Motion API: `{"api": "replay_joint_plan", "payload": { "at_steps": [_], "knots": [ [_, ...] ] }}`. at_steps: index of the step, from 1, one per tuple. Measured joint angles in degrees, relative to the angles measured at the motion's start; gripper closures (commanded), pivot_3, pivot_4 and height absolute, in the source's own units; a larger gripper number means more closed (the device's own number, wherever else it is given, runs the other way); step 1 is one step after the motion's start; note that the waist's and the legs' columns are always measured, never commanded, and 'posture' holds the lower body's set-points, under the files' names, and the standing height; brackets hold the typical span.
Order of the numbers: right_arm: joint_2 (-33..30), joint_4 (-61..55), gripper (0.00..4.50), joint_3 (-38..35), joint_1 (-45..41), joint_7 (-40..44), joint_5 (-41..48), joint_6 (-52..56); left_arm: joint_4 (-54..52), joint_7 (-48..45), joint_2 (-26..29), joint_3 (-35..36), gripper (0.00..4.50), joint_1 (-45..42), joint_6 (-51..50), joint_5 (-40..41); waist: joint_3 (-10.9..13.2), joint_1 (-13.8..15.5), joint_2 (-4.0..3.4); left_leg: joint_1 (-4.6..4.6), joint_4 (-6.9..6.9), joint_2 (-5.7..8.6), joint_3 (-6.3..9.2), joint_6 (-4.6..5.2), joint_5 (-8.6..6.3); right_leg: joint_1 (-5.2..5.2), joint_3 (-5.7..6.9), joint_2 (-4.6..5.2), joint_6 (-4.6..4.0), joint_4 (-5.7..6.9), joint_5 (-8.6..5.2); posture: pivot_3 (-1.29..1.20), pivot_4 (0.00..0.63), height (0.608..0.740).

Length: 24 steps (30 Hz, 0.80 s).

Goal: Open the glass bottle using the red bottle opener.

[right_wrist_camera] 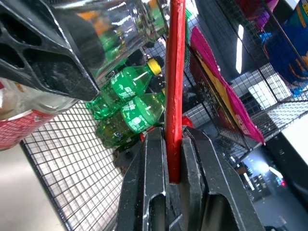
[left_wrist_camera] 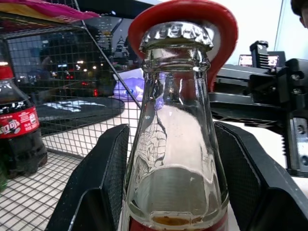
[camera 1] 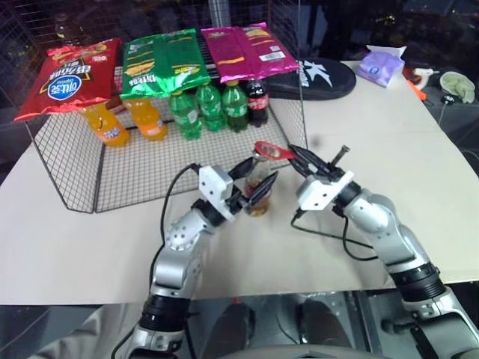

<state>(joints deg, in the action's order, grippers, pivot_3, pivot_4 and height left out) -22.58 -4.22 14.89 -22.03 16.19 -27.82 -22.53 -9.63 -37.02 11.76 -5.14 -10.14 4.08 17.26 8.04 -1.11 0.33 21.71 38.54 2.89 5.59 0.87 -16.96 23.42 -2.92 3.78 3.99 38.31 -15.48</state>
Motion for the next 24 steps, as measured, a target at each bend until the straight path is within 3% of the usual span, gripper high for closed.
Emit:
{"api": "replay_joint_plan", "payload": {
  "at_steps": [8, 18, 24],
  "knots": [
    [0.4, 0.6, 4.5, 0.7, -0.3, 1.0, 1.6, -0.2, 0.0, 1.3, 0.2, 0.0, 2.28, 0.0, 1.4, -1.6, 0.0, 0.1, 0.0, -0.04, 0.0, 0.0, -0.07, 0.0, 0.0, 0.0, -0.07, 0.0, 0.0, 0.04, 0.0, 0.0, 0.15, 0.74],
    [1.3, 2.2, 4.5, 0.9, 0.4, 11.1, 17.9, 1.3, 0.0, 1.3, 0.2, -0.2, 2.28, 0.3, 1.8, -1.9, 0.0, 0.1, 0.0, -0.04, 0.01, 0.0, -0.05, 0.0, 0.0, -0.01, -0.06, 0.01, 0.0, 0.06, 0.0, 0.0, 0.15, 0.74],
    [1.5, 4.4, 4.5, 1.0, -1.6, 11.8, 16.7, -0.3, 0.0, 1.2, 0.4, -0.3, 2.28, 0.3, 1.8, -1.7, 0.0, 0.2, 0.0, -0.05, 0.02, 0.0, -0.04, 0.0, 0.0, -0.01, -0.04, 0.01, 0.0, 0.07, 0.0, 0.0, 0.15, 0.74]
  ]
}}
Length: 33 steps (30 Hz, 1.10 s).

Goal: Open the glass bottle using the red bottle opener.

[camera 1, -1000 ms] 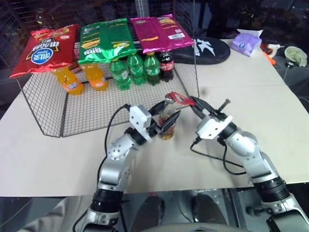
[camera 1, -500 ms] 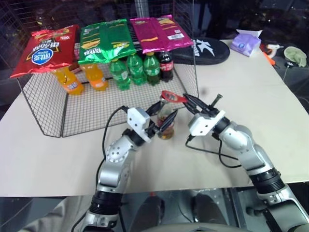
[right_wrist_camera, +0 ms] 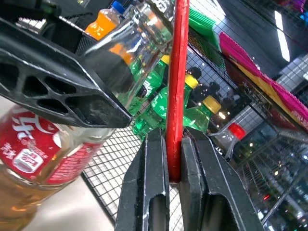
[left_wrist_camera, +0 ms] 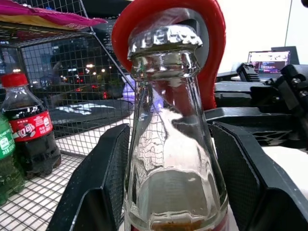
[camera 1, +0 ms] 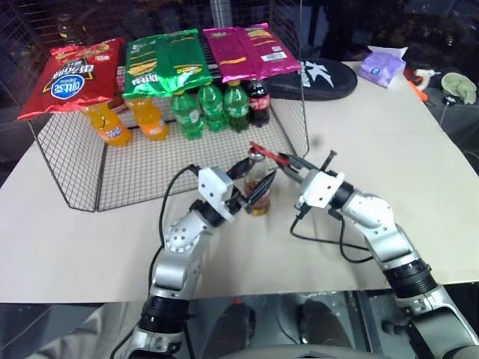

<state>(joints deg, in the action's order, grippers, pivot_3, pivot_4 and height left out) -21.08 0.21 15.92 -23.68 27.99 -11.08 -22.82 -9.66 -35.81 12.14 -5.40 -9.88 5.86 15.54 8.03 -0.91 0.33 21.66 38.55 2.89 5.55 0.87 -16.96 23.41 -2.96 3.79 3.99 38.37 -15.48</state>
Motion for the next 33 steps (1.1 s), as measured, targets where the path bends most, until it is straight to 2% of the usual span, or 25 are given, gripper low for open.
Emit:
{"api": "replay_joint_plan", "payload": {
  "at_steps": [12, 23, 33],
  "knots": [
    [-0.6, 2.5, 4.5, 0.0, -1.4, -2.9, -6.2, -5.4, 0.0, -0.4, 0.9, 0.2, 2.28, 0.0, -0.3, 0.4, 0.0, 0.0, -0.02, -0.06, 0.01, 0.01, -0.03, -0.03, 0.02, -0.02, -0.02, 0.0, 0.0, 0.09, 0.0, 0.0, 0.15, 0.74],
    [-9.1, 11.9, 4.5, -0.1, -13.5, -5.1, -14.2, -17.2, 1.6, -0.6, 0.6, -0.1, 2.28, -2.0, -0.5, 0.4, 0.0, 0.0, -0.02, -0.08, 0.07, 0.02, -0.06, -0.03, 0.02, -0.04, -0.04, 0.0, 0.0, 0.12, 0.0, 0.0, 0.15, 0.74],
    [-12.0, 17.6, 4.5, 1.1, -21.0, -6.7, -17.6, -25.5, 2.6, -0.6, 0.6, -0.9, 2.28, -3.2, -0.2, 0.3, 0.0, -0.1, -0.02, -0.07, 0.06, 0.01, -0.08, -0.03, 0.02, -0.03, -0.07, 0.0, 0.0, 0.12, 0.0, 0.0, 0.15, 0.74]
  ]
}}
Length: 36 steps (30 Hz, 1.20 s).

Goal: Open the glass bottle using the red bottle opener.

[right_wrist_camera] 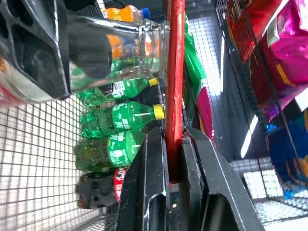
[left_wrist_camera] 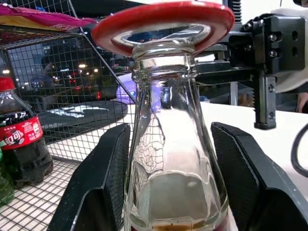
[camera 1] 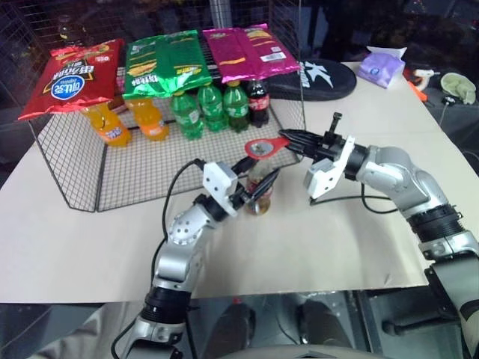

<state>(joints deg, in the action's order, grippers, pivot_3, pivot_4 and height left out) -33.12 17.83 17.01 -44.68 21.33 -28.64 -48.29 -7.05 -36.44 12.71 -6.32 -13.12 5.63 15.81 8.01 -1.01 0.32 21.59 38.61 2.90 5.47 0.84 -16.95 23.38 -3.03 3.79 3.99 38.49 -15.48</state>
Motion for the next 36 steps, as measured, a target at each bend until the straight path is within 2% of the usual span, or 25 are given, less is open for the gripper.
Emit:
{"api": "replay_joint_plan", "payload": {
  "at_steps": [7, 16, 18, 20, 22, 27, 36],
  "knots": [
    [0.6, 2.6, 4.5, -0.2, -0.3, -0.7, 1.8, 0.6, 0.1, 0.1, -0.1, 0.0, 2.28, 0.0, 0.2, 0.0, 0.0, 0.0, 0.01, 0.03, 0.0, -0.01, 0.0, 0.0, 0.0, 0.02, 0.0, 0.0, 0.0, -0.01, 0.0, 0.0, 0.15, 0.74],
    [5.9, 2.4, 4.5, -11.0, 7.3, -1.8, 18.6, 14.7, -0.1, 0.1, 0.1, 0.1, 2.28, 0.1, 0.3, 0.4, 0.0, 0.0, 0.02, 0.08, -0.02, -0.02, 0.03, 0.0, 0.0, 0.04, 0.01, 0.0, 0.0, -0.02, 0.0, 0.0, 0.15, 0.74],
    [7.3, 2.0, 4.5, -12.5, 9.7, -1.8, 21.3, 18.2, -0.1, 0.1, 0.1, 0.1, 1.28, 0.2, 0.3, 0.5, 0.0, 0.0, 0.01, 0.08, -0.03, -0.03, 0.01, 0.0, 0.0, 0.05, 0.0, 0.0, 0.0, -0.02, 0.0, 0.0, 0.15, 0.74],
    [8.3, 0.8, 4.5, -13.3, 11.6, -1.8, 22.9, 21.3, 0.0, 0.5, 0.5, 0.3, 0.49, 0.7, 0.2, 0.1, 0.0, -0.2, -0.02, 0.12, -0.03, -0.03, -0.02, 0.01, 0.0, 0.1, -0.04, 0.0, 0.0, -0.01, 0.0, 0.0, 0.15, 0.74],
    [9.4, -0.8, 4.5, -13.6, 12.6, -1.8, 23.9, 23.1, 0.0, 0.6, 0.6, 0.4, 0.12, 0.9, 0.2, 0.0, 0.0, -0.3, -0.02, 0.15, -0.07, -0.03, -0.03, 0.01, 0.0, 0.17, -0.05, 0.0, 0.0, -0.02, 0.0, 0.0, 0.15, 0.74],
    [11.8, -4.8, 4.5, -13.4, 15.6, -1.7, 24.6, 26.7, 0.0, 0.6, 0.8, 0.5, 0.12, 1.0, 0.2, -0.1, 0.0, -0.1, -0.02, 0.19, -0.09, 0.0, -0.02, 0.01, 0.0, 0.19, -0.03, 0.02, 0.0, -0.07, 0.0, 0.0, 0.15, 0.74],
    [12.4, -7.2, 4.5, -13.5, 17.2, -0.6, 25.8, 29.6, -0.2, -0.2, 1.6, 0.5, 0.12, 1.4, 0.1, 0.1, 0.0, -0.1, -0.02, 0.19, -0.11, -0.01, 0.0, 0.01, 0.0, 0.19, -0.02, 0.02, 0.0, -0.08, 0.0, 0.0, 0.15, 0.74]
  ]
}}
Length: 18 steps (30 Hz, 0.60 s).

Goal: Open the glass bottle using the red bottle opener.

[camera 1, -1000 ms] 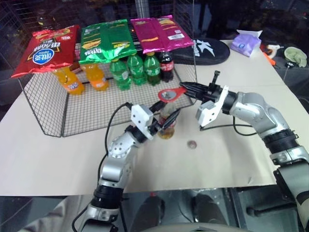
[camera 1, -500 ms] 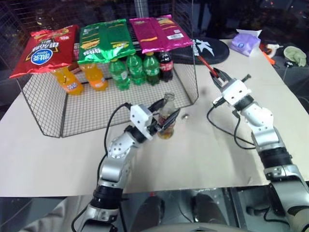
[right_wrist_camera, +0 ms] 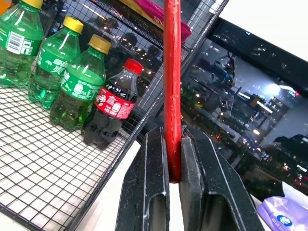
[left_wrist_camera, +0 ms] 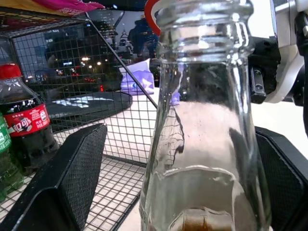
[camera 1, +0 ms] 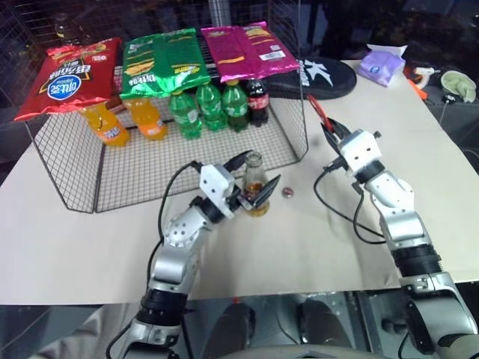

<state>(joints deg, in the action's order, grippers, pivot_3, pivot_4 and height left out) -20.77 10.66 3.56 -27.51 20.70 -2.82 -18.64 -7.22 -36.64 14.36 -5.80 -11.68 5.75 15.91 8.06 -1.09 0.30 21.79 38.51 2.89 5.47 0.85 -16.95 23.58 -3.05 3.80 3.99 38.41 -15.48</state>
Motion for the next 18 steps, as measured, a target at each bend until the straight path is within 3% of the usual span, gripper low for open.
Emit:
{"api": "replay_joint_plan", "payload": {
  "at_steps": [5, 11, 17, 18],
  "knots": [
    [-0.3, -4.7, 4.5, -0.4, 4.8, 6.0, 8.3, 10.0, -2.5, -2.1, 2.2, 0.1, 0.12, 2.5, -0.4, 0.9, 0.0, 0.0, -0.01, 0.03, -0.05, -0.02, 0.03, 0.01, 0.0, 0.0, 0.02, 0.01, 0.0, -0.07, 0.0, 0.0, 0.15, 0.74],
    [-5.8, -16.6, 4.5, -0.9, 14.7, 16.1, 22.5, 30.7, -5.8, -4.7, 6.8, 1.4, 0.12, 6.9, -0.4, 1.9, 0.0, 0.3, -0.02, 0.06, -0.1, -0.01, 0.11, 0.03, -0.02, -0.04, 0.09, 0.08, 0.0, -0.2, 0.0, 0.0, 0.15, 0.74],
    [-9.0, -27.6, 4.5, -4.4, 21.6, 16.3, 37.1, 54.2, -9.4, -5.2, 10.0, 4.3, 0.12, 13.7, -0.5, 2.6, 0.0, 0.3, -0.02, 0.07, -0.16, -0.04, 0.18, 0.06, -0.04, -0.05, 0.13, 0.24, 0.0, -0.28, 0.0, 0.0, 0.15, 0.74],
    [-9.6, -28.7, 3.63, -4.6, 22.4, 16.3, 37.7, 55.6, -10.0, -4.3, 9.8, 5.5, 0.0, 15.1, -1.0, 3.1, 0.0, 0.3, -0.02, 0.08, -0.17, -0.04, 0.17, 0.1, -0.06, -0.05, 0.14, 0.24, 0.0, -0.3, 0.0, 0.0, 0.15, 0.74]
  ]
}}
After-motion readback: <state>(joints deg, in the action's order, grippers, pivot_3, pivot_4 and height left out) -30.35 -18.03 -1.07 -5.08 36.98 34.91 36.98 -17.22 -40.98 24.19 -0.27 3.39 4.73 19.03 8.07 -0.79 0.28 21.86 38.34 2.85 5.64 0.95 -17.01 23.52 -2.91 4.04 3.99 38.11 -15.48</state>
